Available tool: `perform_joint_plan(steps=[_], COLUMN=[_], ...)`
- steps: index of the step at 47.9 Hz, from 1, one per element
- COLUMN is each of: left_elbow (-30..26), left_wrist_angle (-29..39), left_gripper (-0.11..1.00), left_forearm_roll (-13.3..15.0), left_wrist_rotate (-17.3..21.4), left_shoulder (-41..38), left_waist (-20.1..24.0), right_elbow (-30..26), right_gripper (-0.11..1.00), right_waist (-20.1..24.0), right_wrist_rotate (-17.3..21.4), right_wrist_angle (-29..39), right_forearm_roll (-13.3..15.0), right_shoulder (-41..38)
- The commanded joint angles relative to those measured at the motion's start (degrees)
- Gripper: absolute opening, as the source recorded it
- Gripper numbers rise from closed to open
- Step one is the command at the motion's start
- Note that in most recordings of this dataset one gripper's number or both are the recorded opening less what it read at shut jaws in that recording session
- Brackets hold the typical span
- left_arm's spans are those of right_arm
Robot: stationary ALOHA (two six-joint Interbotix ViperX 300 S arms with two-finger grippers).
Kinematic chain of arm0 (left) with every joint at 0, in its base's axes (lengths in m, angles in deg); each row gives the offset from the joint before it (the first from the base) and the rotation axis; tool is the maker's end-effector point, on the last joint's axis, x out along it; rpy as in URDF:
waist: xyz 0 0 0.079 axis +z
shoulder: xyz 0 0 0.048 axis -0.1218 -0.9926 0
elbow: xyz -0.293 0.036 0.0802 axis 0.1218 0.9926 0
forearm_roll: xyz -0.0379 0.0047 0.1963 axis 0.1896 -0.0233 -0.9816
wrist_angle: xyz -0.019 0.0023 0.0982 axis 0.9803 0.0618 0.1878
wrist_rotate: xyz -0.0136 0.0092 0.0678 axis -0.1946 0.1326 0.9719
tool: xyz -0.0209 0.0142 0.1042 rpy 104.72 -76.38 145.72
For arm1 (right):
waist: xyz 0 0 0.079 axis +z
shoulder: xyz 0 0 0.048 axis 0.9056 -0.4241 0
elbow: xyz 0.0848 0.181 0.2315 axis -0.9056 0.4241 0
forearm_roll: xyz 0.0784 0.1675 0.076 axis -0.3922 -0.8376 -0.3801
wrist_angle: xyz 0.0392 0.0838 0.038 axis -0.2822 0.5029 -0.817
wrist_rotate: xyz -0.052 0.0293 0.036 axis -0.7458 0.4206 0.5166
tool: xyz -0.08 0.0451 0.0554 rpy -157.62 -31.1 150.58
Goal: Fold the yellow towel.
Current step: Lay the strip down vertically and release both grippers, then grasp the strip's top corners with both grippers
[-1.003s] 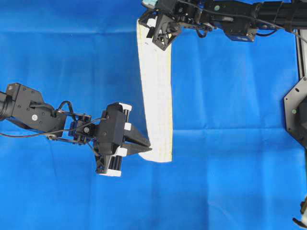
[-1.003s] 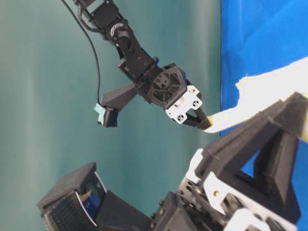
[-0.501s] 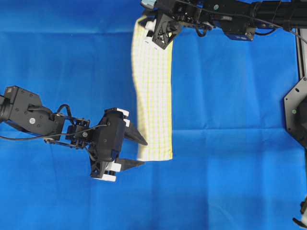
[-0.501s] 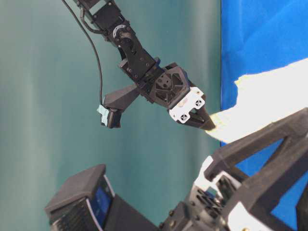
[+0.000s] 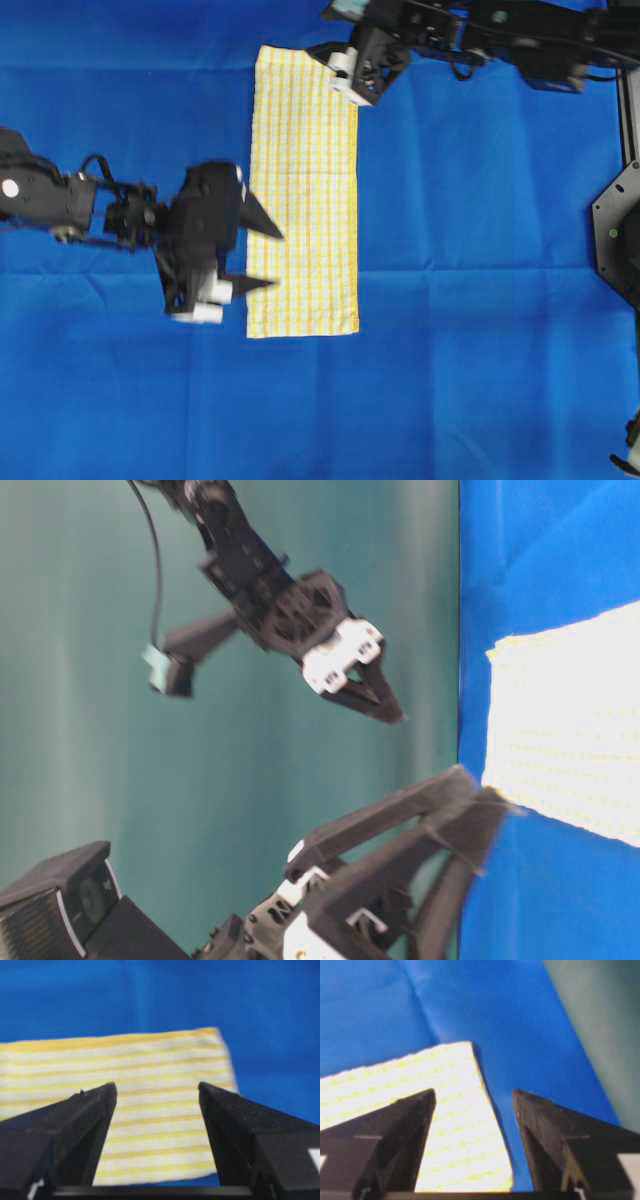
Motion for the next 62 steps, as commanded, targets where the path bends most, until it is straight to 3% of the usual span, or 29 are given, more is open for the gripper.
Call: perform_joint_plan(steps=[1, 16, 29, 42, 53, 62], left_elbow=[0.70, 6.50, 10.72, 9.58, 5.89, 1.41], left_wrist_angle=[0.00, -3.08, -8.79, -10.55, -13.10, -14.41], left_gripper=[0.60, 0.64, 0.66, 0.66, 0.67, 0.67], left_forearm_roll=[-0.35, -0.44, -0.44, -0.44, -0.44, -0.44], left_wrist_rotate=[0.09, 2.20, 3.08, 3.52, 10.63, 11.16], left_shoulder=[2.72, 7.12, 8.88, 7.03, 0.88, -6.33], left_waist=[3.52, 13.97, 15.73, 17.75, 25.14, 30.67], right_elbow=[2.81, 14.41, 18.28, 16.00, 10.81, 7.03], right_gripper=[0.63, 0.63, 0.63, 0.63, 0.63, 0.68], right_waist=[0.26, 1.32, 2.64, 1.76, -3.08, -5.10], right_wrist_rotate=[0.18, 0.97, 0.97, 0.88, 0.79, 0.88], right_wrist_angle=[-2.46, -8.70, -8.79, -8.00, -5.10, -3.08], right_forearm_roll=[0.09, -0.62, -1.32, -1.23, -1.32, -1.32], right_shoulder=[4.75, 13.62, 16.87, 14.77, 8.88, 2.81])
